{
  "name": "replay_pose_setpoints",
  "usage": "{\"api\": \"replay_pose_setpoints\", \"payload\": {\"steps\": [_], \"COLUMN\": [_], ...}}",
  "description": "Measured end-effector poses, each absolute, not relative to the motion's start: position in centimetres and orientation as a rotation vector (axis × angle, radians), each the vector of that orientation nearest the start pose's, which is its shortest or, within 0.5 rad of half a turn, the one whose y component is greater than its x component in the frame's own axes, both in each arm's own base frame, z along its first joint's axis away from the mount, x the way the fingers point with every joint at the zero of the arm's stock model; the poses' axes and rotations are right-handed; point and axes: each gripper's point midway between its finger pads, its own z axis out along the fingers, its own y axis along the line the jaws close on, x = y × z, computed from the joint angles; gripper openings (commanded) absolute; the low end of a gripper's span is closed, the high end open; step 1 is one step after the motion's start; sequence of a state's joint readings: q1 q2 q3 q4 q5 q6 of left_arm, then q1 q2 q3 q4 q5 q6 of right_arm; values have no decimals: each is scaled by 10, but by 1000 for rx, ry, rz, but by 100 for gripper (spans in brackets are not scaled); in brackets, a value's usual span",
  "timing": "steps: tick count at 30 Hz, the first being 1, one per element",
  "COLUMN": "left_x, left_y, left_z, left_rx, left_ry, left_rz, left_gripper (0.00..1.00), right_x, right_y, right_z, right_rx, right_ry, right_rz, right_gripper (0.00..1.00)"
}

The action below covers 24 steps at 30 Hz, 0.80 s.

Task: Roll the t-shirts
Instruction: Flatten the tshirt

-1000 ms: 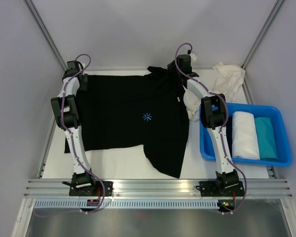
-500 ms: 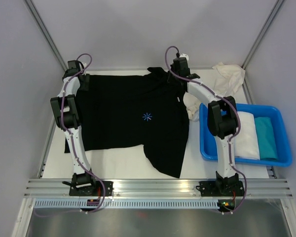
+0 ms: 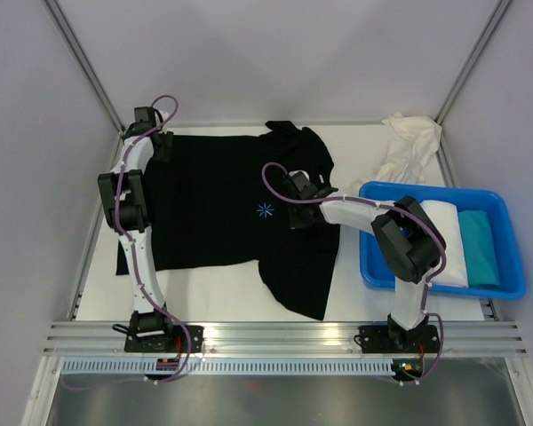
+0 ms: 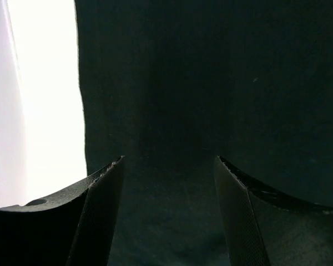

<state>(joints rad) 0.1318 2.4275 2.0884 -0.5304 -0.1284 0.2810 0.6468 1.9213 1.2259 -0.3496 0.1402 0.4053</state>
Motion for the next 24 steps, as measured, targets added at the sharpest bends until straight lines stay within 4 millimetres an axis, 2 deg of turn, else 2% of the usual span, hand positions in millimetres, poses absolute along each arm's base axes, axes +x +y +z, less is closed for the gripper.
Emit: {"api": "replay_pose_setpoints", "payload": {"steps": [3,11,24], "left_x": [586,594,598], "left_y": [115,117,119], "left_z": [33,33,33], "left_rx": [123,108,104], "left_ry": [2486,2468,2464], "left_rz": [339,344,354], "left_gripper": [71,71,71], "right_x": [329,299,281], "right_y": [250,234,232], "right_z": [17,13,13], "right_rx": [-278,-218,-225], "right_ry": [2612,2634,2669], "right_rz": [222,269,327], "right_gripper": [0,0,0]}}
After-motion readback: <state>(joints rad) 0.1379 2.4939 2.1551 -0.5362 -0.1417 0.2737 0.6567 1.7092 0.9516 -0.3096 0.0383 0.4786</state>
